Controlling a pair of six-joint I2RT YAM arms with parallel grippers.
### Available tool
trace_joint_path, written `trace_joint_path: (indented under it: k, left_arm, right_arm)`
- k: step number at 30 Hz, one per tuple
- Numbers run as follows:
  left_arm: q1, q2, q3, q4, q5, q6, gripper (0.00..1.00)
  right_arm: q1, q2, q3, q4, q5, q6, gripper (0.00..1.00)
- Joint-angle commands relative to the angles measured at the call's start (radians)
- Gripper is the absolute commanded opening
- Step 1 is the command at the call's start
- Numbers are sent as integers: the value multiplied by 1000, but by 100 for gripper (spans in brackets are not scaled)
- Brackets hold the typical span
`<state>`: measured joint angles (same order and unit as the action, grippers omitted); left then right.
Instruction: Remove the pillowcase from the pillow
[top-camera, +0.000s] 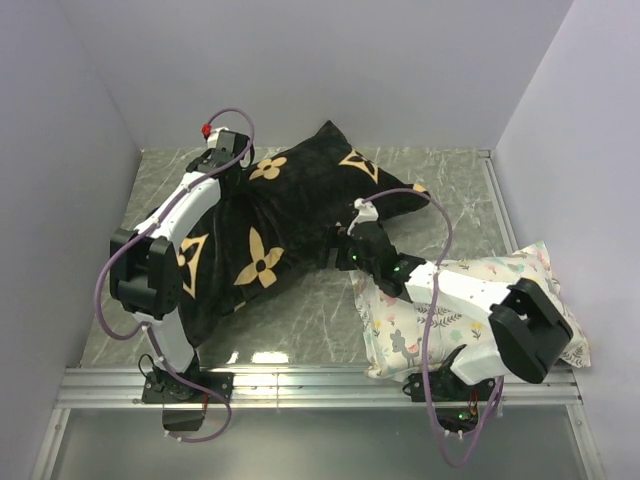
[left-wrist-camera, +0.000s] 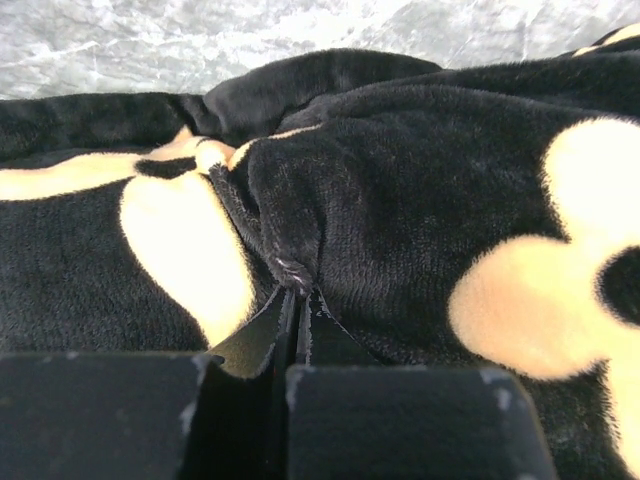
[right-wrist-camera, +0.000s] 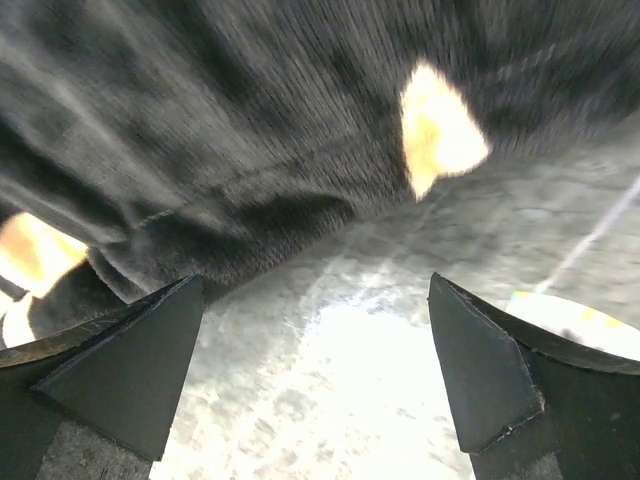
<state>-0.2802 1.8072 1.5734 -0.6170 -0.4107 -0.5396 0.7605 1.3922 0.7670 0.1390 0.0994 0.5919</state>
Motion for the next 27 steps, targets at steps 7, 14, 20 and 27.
trace_joint_path:
  k: [7,14,20,27]
  left_arm:
    - [36,101,5,-6,147,47,0]
    - [42,139,11,-18,196,81,0]
    - [42,123,19,-27,246,118,1]
    - [35,67,65,-64,309,165,18]
  right_arm:
    - [43,88,-41,373,78,134,100]
    - [51,154,73,380,181,86,97]
    - [48,171,237,243,201,13,0]
    - [54,-16,369,87,230,-95,0]
